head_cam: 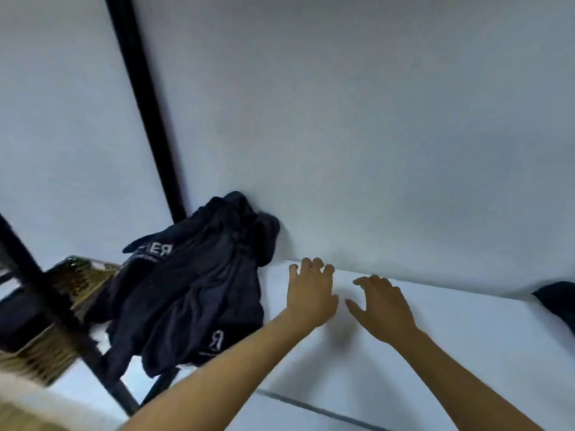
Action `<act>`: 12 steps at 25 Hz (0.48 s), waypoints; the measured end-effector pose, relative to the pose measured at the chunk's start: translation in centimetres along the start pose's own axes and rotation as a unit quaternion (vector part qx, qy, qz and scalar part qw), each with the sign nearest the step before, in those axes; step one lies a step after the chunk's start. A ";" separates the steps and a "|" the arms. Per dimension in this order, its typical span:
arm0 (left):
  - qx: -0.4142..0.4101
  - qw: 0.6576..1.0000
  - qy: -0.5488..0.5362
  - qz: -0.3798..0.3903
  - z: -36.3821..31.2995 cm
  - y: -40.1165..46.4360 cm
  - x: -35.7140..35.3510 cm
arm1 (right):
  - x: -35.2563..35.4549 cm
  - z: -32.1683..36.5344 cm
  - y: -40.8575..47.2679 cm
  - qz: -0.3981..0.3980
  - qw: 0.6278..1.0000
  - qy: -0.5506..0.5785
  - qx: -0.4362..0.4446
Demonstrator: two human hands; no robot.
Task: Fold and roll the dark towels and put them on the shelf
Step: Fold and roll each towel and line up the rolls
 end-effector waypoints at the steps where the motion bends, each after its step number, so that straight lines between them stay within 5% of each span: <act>1: 0.031 0.999 0.016 -0.026 4.0 -0.9 2.3 | -0.1 4.3 1.3 0.015 0.999 0.046 0.026; 7: 0.229 0.970 0.016 -0.076 24.0 -7.4 8.8 | -1.0 22.6 5.1 0.076 0.969 0.211 0.101; 12: 0.228 0.970 -0.051 -0.066 28.7 -10.9 7.2 | -2.5 25.7 7.0 0.120 0.966 0.224 0.042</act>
Point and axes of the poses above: each hand's wrist, its own y-axis towards the middle knuckle, its own x-axis out of the back of the hand, z = x × y, the point moved 6 cm from there along y, towards the middle knuckle, and after that the axes turned 12 degrees about -y, right-handed, at the moved point
